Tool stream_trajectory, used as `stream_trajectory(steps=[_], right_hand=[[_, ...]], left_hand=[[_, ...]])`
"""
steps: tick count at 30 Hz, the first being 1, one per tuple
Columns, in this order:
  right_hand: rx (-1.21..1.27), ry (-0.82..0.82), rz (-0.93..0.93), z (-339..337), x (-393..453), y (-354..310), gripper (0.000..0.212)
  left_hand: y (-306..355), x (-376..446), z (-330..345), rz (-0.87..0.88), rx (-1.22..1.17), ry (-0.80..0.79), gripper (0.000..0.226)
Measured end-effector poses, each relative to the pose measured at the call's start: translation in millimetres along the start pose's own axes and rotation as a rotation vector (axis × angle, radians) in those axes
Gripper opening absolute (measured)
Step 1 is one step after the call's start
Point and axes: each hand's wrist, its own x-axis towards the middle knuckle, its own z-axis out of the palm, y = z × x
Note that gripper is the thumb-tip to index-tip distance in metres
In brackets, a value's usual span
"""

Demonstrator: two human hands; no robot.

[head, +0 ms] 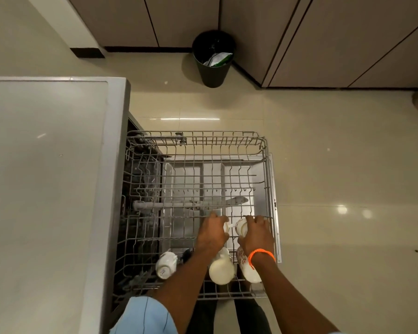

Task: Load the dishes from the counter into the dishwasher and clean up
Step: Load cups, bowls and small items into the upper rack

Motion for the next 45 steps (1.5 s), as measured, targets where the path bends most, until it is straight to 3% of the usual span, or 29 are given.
stream_trajectory(steps=[15, 33, 45], right_hand=[[-0.014, 0.011, -0.01, 19, 9, 5, 0.065], [0.082, 0.031, -0.012, 23, 17, 19, 0.069], [0.103, 0.061, -0.041, 17, 7, 21, 0.073]], left_hand=[[-18, 8, 26, 0.036, 0.008, 0.015, 0.047], [-19, 6, 38, 0.03, -0.052, 0.102, 0.063], [-21, -7, 29, 0.082, 0.056, 0.148, 0.069]])
